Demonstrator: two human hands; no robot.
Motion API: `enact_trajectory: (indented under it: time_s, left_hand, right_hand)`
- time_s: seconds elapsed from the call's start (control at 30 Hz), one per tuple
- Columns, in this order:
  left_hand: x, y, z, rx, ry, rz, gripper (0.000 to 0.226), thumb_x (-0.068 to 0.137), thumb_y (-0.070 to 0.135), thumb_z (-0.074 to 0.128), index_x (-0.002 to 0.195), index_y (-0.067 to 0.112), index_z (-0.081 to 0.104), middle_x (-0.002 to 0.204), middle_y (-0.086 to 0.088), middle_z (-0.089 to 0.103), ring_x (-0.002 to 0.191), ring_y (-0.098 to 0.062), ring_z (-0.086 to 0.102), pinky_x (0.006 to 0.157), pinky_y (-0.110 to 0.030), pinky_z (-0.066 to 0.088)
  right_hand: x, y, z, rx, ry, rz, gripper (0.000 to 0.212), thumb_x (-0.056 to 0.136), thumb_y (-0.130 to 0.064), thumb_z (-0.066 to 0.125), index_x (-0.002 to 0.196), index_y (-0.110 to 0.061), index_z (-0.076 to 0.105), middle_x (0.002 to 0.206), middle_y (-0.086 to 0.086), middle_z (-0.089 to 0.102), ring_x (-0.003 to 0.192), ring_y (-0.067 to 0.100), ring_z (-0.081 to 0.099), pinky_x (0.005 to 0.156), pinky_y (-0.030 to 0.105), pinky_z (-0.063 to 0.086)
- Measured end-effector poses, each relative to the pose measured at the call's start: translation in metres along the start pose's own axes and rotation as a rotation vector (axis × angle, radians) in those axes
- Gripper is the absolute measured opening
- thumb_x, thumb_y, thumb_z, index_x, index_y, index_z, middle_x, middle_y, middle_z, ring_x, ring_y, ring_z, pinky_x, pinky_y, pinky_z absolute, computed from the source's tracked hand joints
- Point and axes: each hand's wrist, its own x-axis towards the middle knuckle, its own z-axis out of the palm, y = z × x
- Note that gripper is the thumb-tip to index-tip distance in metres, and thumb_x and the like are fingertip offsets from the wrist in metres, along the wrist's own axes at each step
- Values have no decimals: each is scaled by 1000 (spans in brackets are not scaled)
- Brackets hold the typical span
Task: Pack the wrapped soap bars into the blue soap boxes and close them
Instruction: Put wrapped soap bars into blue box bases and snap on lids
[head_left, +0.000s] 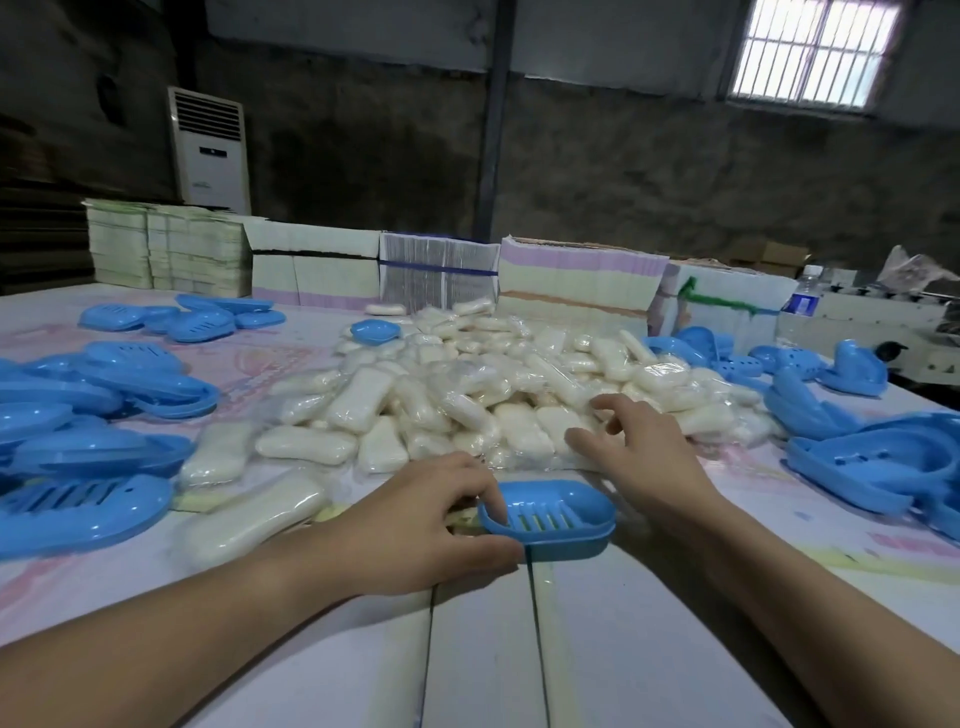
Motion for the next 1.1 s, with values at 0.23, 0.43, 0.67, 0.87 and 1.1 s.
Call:
enact_trajectory:
  time_s: [0.23, 0.43, 0.67, 0.87, 1.1]
  left_hand:
    - [-1, -1, -1, -3, 10, 36, 24, 79, 44, 80, 85, 25, 67, 101, 7, 65, 97, -3, 51, 86, -17, 40]
    - [-2, -2, -1, -15, 14, -18, 21, 77, 44, 80, 86, 32, 66, 109, 13, 64, 103, 3, 50, 90, -18, 40]
    - [-2, -3, 0, -61, 50, -52, 28, 72, 47, 83, 79, 32, 61, 108, 18, 65, 103, 4, 52, 87, -17, 43]
    - [-2, -4, 0, -124, 56, -94, 43, 66, 52, 82, 97, 44, 54, 101, 18, 64, 80, 8, 56, 67, -13, 42]
    - [-1, -2, -2, -178, 54, -167, 60, 69, 45, 87, 109, 43, 43, 109, 20, 66, 96, 6, 58, 75, -13, 46]
  right_hand:
    - [5, -4, 3, -162, -40, 21, 65, 70, -65, 53, 120, -25, 62, 108, -4, 57, 111, 21, 48, 87, 40, 46]
    - [8, 8, -8, -116, -50, 45, 44, 70, -50, 64, 107, -25, 67, 95, 0, 64, 101, 27, 53, 73, 36, 46]
    - [7, 7, -6, -92, 1, 26, 35, 67, -53, 69, 73, -19, 62, 73, -1, 61, 74, 18, 54, 53, 32, 35]
    - [4, 2, -22, 4, -32, -3, 29, 74, -41, 76, 85, -16, 70, 76, 1, 67, 74, 17, 60, 65, 33, 47]
    - [-6, -10, -58, 300, -316, -122, 18, 76, -30, 79, 93, -30, 73, 81, -8, 66, 67, 3, 56, 61, 16, 42]
